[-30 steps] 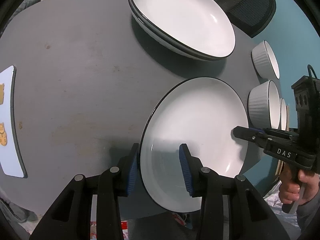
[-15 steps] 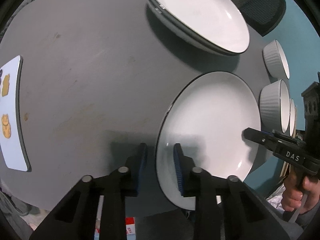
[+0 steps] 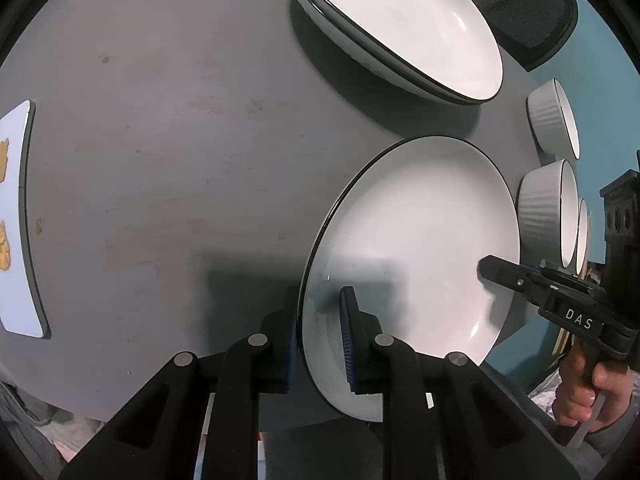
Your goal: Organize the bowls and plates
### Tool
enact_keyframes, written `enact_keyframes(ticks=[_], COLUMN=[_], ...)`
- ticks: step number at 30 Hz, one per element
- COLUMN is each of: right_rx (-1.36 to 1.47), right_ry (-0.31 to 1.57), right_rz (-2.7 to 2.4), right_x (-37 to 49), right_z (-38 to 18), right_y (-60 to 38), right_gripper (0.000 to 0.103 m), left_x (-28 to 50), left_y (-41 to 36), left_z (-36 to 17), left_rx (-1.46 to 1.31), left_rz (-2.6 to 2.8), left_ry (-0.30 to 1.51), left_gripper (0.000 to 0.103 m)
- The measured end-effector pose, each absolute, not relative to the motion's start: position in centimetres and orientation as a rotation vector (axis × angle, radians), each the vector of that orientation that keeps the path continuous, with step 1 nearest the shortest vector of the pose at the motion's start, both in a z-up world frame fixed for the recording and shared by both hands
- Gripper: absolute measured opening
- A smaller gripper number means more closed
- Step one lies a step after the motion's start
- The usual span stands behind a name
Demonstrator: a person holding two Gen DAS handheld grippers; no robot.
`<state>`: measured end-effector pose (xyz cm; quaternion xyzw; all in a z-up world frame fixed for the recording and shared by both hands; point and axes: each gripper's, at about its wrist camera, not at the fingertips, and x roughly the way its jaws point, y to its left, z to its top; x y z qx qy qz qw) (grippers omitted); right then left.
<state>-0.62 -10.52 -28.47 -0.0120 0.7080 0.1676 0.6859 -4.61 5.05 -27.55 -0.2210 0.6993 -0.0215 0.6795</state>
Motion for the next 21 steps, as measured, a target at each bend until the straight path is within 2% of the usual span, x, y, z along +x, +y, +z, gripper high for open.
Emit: enact_keyframes(ticks=[21], right_rx=[-0.082], right_ry=[1.582], right_rz=[0.447], right_x=[-0.9], right_z=[-27.4], right_y=[-8.9], right_gripper=[0.014], left_x=[-4.5], left_y=[6.5], left_z=[-26.4], left_rx=[-0.481], left_rz=[-0.030], left_ry=[1.586], left_gripper=[0.019])
